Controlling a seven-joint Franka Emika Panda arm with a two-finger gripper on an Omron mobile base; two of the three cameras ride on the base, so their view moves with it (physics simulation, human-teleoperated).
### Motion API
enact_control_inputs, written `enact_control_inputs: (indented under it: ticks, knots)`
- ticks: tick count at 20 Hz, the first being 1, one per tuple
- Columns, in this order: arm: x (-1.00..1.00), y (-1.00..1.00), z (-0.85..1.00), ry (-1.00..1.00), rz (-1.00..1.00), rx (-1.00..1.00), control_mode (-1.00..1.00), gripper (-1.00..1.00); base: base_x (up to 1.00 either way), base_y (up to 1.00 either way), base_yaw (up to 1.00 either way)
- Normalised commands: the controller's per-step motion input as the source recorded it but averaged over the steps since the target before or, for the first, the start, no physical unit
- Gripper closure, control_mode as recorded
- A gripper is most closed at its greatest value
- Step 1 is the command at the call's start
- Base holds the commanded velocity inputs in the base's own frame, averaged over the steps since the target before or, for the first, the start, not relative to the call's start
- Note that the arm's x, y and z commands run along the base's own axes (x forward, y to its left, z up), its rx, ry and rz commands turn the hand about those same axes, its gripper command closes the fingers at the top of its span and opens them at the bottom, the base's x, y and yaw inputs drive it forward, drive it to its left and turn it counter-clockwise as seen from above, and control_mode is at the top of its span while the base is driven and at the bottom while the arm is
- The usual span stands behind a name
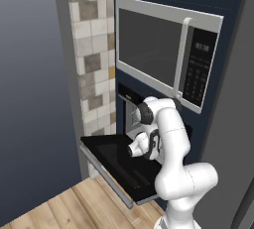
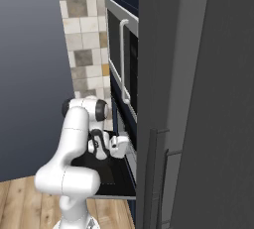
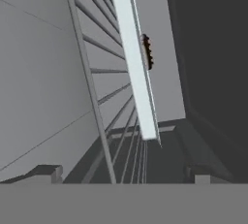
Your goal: Take the baked cake out of the oven and place it on the plate for cooling. Then close the oven door.
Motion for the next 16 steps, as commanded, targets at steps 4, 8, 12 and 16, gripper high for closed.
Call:
enact_control_inputs:
  ticks: [4,8,12,16]
  knots:
    - [0.29,-0.27,-0.20,-0.03,0.00,0.00,-1.00,-1.00,0.00,0.00,0.00]
    - [0.30,-0.23,-0.23,-0.01,0.00,0.00,-1.00,-1.00,0.00,0.00,0.00]
    - [0.32,-0.21,-0.27,0.00,0.00,0.00,-1.00,-1.00,0.00,0.00,0.00]
    - [0.30,-0.21,-0.27,0.00,0.00,0.00,-1.00,-1.00,0.00,0.00,0.00]
